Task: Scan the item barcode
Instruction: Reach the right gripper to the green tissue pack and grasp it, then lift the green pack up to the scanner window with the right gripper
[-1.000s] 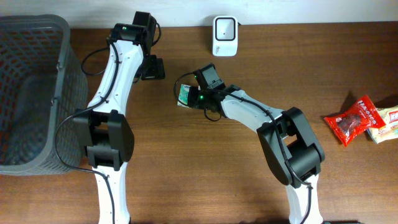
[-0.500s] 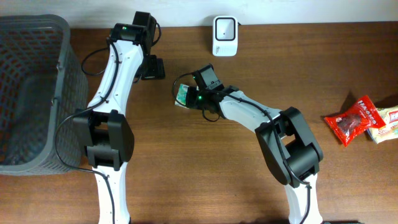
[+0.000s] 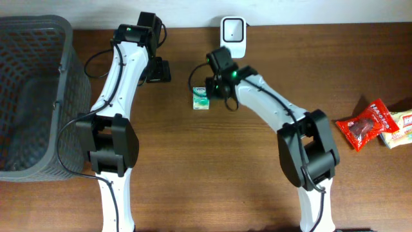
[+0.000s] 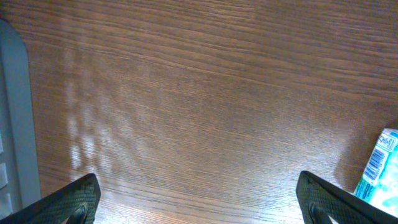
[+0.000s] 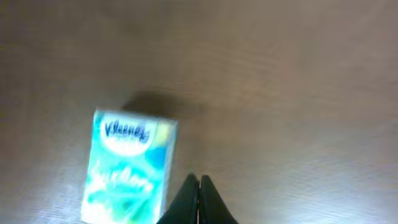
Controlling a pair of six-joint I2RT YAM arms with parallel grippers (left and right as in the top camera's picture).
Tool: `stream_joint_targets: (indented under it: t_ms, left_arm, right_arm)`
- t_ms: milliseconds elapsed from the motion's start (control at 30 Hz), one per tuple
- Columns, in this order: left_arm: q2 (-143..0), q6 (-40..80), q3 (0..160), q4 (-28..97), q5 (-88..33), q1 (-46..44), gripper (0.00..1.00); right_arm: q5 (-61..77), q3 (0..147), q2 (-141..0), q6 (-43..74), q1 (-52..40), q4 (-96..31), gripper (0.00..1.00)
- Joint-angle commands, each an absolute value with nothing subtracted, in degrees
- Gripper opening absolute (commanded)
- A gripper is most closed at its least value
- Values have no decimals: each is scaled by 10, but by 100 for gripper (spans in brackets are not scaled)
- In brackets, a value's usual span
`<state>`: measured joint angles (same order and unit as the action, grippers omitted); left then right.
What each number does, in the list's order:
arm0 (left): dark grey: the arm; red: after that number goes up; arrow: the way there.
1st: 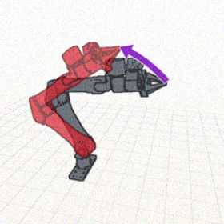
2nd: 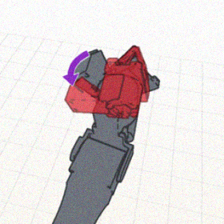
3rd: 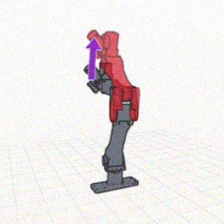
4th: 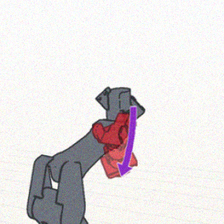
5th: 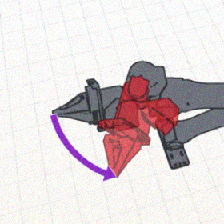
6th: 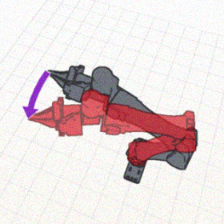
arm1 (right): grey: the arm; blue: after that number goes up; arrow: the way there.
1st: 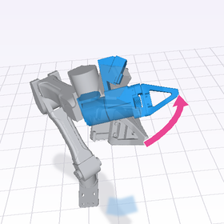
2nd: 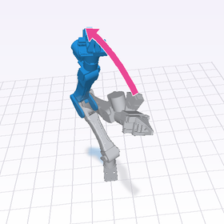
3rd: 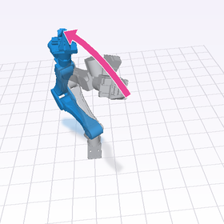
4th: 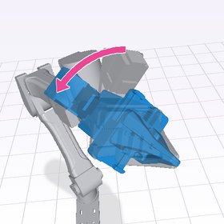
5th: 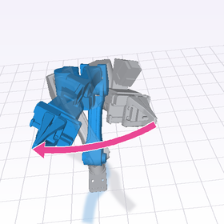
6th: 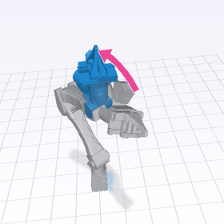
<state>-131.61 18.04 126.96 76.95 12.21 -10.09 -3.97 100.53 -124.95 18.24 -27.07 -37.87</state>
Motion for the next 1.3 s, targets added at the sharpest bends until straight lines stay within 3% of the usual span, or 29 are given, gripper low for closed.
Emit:
stream_joint_targets:
  t_ms: [0, 67, 167, 233, 267, 367, 600, 733, 833, 867, 967, 1100, 1267]
  left_arm:
    - [-1303, 184, 1266, 770, 118, -97, 99]
    - [-1303, 184, 1266, 770, 118, -97, 99]
    - [-1303, 184, 1266, 770, 118, -97, 99]
    - [-1303, 184, 1266, 770, 118, -97, 99]
    - [-1303, 184, 1266, 770, 118, -97, 99]
    - [-1303, 184, 1266, 770, 118, -97, 99]
    - [-1303, 184, 1266, 770, 118, -97, 99]
    - [-1303, 184, 1266, 770, 118, -97, 99]
    - [-1303, 184, 1266, 770, 118, -97, 99]
    - [-1303, 184, 1266, 770, 118, -97, 99]
    - [-1303, 184, 1266, 770, 118, -97, 99]
    - [-1303, 184, 1266, 770, 118, -97, 99]
    - [-1303, 184, 1266, 770, 118, -97, 99]
  right_arm:
    - [-162, 1042, -1228, 120, -277, -420, 4]
    - [-131, 1041, -1232, 122, -275, -439, 4]
    - [34, 1025, -1244, 126, -269, -418, 34]
    - [100, 1015, -1259, 127, -269, -391, 59]
    - [132, 1015, -1270, 127, -269, -380, 64]
    - [146, 1015, -1296, 157, -269, -375, 64]
    - [146, 1014, -1338, 159, -269, -381, 59]
    - [146, 1015, -1346, 159, -269, -381, 37]
    - [145, 1015, -1346, 159, -269, -381, 36]
    - [145, 1015, -1346, 159, -269, -382, 32]
    - [135, 1017, -1343, 159, -269, -388, 4]
    - [72, 1057, -1338, 158, -269, -443, 4]
    - [-108, 1168, -1328, 152, -269, -543, 4]
